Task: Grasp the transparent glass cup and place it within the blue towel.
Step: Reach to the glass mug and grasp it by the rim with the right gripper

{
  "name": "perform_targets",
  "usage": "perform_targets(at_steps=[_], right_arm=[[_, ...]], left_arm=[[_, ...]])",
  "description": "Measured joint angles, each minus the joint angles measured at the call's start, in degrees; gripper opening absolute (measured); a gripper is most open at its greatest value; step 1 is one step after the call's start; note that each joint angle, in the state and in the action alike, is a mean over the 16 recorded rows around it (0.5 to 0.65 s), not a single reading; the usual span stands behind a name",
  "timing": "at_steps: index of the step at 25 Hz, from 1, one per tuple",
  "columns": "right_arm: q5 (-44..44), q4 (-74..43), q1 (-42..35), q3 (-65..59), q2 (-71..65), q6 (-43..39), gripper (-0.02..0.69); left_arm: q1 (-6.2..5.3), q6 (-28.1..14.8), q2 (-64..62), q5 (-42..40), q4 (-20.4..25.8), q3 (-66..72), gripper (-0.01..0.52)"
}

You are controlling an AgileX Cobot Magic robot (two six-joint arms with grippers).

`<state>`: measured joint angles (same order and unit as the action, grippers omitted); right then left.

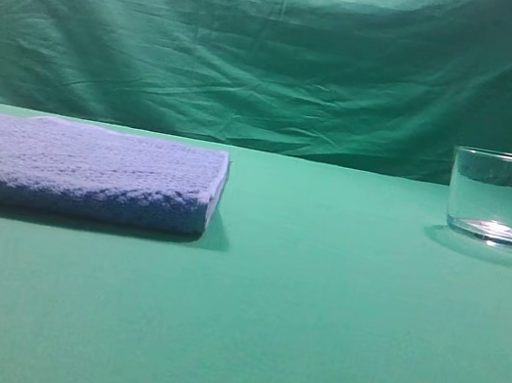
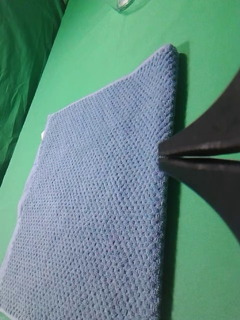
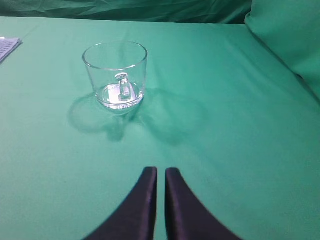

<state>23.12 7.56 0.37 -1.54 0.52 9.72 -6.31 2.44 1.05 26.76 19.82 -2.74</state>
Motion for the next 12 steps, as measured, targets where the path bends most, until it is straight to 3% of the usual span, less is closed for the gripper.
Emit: perform_targets(at_steps=[12], right_arm=[[-11.61,10.73,0.0,1.21,-0.37,1.68,0.048]], left_arm=[[0.0,0.0,0.0,0.0,0.0,0.0,0.0]])
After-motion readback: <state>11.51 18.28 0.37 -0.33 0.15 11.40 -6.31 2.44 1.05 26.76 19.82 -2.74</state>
